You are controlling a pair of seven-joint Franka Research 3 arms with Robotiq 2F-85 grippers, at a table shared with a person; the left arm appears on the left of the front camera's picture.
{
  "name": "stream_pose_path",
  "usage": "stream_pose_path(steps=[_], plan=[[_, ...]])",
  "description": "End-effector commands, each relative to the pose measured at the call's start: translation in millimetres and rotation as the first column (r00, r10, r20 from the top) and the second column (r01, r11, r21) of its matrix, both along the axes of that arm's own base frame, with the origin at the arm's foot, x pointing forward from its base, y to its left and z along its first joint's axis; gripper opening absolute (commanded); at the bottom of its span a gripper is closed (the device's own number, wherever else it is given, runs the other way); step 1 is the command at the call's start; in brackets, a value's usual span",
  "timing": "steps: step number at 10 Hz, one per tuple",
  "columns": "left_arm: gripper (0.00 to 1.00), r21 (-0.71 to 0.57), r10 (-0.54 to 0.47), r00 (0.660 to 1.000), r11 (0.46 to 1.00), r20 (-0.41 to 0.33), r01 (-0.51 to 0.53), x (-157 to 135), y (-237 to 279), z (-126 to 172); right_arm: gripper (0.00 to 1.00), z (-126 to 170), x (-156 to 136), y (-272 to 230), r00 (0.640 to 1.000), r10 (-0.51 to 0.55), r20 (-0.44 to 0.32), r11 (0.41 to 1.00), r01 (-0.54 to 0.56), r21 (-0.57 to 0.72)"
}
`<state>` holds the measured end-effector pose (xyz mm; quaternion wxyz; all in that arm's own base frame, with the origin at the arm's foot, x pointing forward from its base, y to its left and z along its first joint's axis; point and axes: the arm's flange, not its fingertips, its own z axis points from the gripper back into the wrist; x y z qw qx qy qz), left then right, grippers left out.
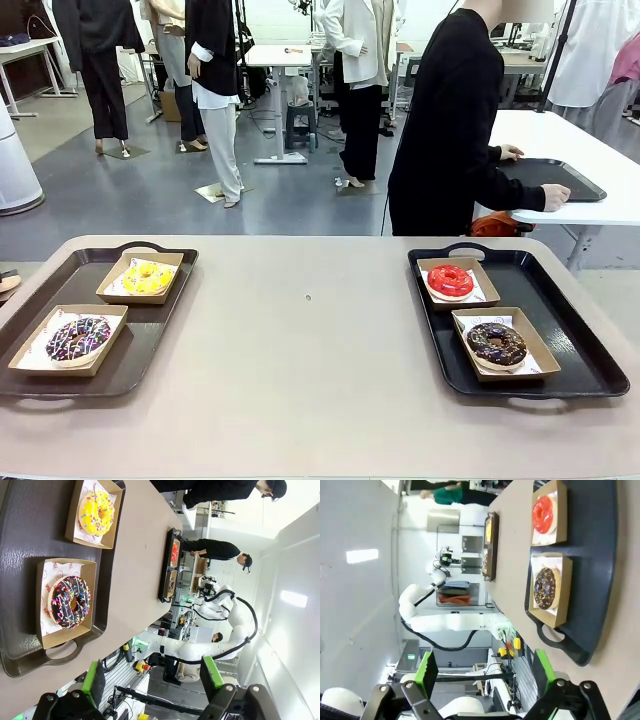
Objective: Individually package the donuts and arrange them on the tray.
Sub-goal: Place the picked Paper togo box on the Handle tray.
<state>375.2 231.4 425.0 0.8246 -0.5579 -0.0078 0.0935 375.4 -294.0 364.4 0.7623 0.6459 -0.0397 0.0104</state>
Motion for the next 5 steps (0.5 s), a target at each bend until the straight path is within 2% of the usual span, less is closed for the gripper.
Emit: stream_pose_path(steps=[1,2,3,5], plan=[[1.00,0.008,0.007,1.000,1.000,-0.005,-0.007,-1.6,0.3,2.1,1.00,-5.1,12.2,-9.2,1.000,-0.009,0.030,0.999,0.009,0.033],[1.00,0.008,0.007,1.000,1.000,-0.005,-0.007,-1.6,0.3,2.1,1.00,-7.4,10.2,-7.8,0.998,-0.030,0.048,0.999,0.029,0.028],[1.00,0.008,0.007,1.000,1.000,-0.005,-0.007,-1.6,0.3,2.1,1.00,-9.8,4.8,-5.1,1.000,-0.007,0.000,1.000,0.007,0.017],[1.00,0.008,0.007,1.000,1.000,-0.005,-0.007,-1.6,0.3,2.1,1.00,-9.8,4.8,-5.1,1.000,-0.007,0.000,1.000,0.007,0.017]])
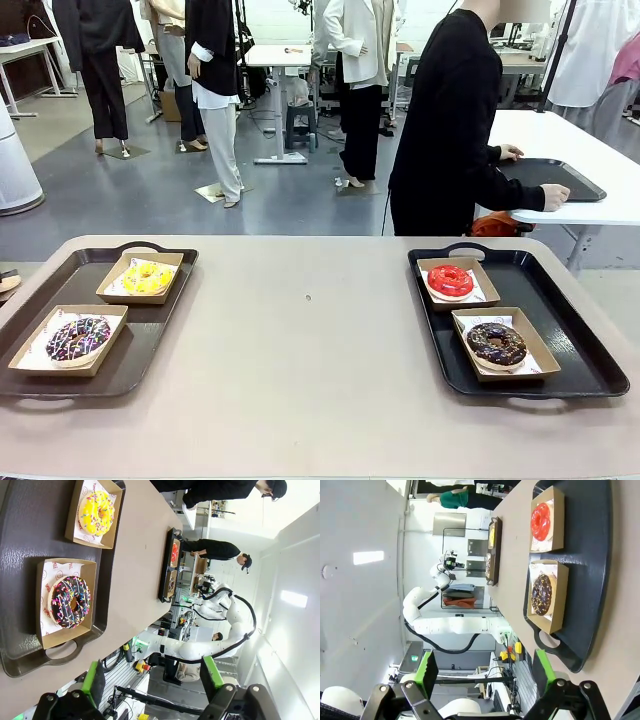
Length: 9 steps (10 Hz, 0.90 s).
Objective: Individually package the donuts and arrange them on the tray.
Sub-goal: Place the picked Paper togo box on the Handle tray.
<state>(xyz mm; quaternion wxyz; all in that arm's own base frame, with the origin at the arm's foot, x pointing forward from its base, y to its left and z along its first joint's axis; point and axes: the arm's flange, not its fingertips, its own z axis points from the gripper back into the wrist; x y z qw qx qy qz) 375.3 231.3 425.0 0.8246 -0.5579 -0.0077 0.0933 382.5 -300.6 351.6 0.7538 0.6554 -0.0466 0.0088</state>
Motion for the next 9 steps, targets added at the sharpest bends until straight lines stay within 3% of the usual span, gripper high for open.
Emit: stream_pose_path(steps=[1,9], plan=[[1.00,0.008,0.007,1.000,1.000,-0.005,-0.007,-1.7,0.4,2.1,1.00,3.0,-2.2,1.4,1.000,0.003,-0.009,1.000,-0.003,-0.009],[1.00,0.008,0.007,1.000,1.000,-0.005,-0.007,-1.7,0.4,2.1,1.00,3.0,-2.2,1.4,1.000,0.003,-0.009,1.000,-0.003,-0.009]])
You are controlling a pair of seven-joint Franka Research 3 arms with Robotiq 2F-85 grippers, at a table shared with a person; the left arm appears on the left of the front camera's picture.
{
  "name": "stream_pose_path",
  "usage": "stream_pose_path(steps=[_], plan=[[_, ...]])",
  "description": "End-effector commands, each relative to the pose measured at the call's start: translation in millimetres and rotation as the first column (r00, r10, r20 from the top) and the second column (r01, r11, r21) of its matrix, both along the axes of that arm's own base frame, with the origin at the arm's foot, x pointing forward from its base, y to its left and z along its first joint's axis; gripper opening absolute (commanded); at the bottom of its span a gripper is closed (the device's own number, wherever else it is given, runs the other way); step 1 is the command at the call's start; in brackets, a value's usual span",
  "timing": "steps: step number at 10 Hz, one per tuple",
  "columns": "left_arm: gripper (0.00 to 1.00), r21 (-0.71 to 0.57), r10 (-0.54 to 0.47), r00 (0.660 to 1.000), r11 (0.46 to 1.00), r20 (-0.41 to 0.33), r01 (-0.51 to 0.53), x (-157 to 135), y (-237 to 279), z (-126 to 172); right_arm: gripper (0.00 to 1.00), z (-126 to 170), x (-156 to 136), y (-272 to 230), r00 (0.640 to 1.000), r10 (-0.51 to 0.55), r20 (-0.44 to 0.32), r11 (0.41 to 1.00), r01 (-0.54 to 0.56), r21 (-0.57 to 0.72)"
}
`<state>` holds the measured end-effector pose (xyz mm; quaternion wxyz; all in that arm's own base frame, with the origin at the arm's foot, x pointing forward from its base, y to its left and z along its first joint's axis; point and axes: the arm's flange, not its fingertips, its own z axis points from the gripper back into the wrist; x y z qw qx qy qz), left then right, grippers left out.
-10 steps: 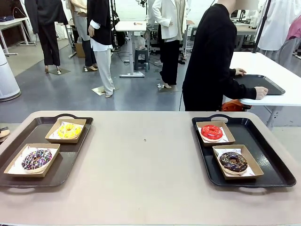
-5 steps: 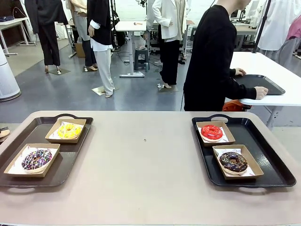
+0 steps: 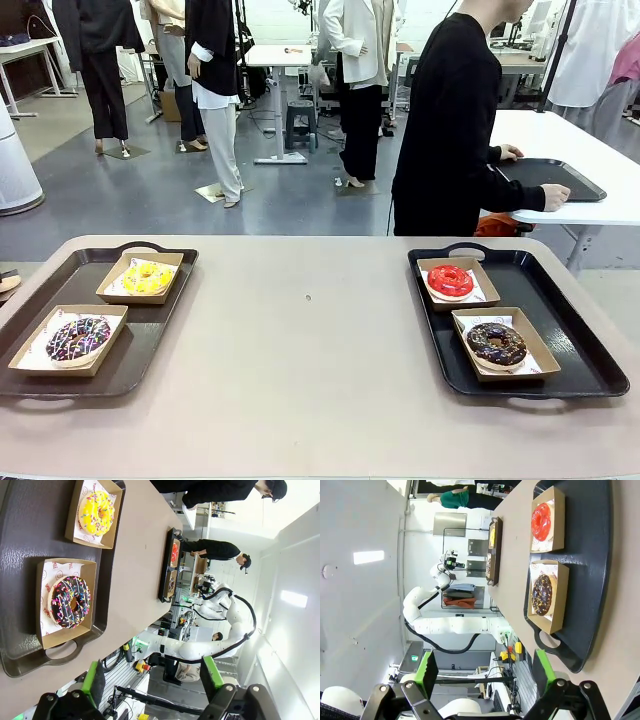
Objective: Individually package the donuts and arrange them on the tray.
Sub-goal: Place the picked Paper togo box on the Handle tray.
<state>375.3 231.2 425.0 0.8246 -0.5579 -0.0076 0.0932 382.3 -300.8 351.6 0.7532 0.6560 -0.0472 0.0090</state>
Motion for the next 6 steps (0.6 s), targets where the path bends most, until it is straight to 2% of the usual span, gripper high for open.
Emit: stream_pose_path(steps=[1,6], plan=[[1.00,0.008,0.007,1.000,1.000,-0.005,-0.007,-1.8,0.5,2.0,1.00,3.0,-2.1,1.6,1.000,0.004,-0.010,1.000,-0.004,-0.011],[1.00,0.008,0.007,1.000,1.000,-0.005,-0.007,-1.8,0.5,2.0,1.00,3.0,-2.1,1.6,1.000,0.004,-0.010,1.000,-0.004,-0.011]])
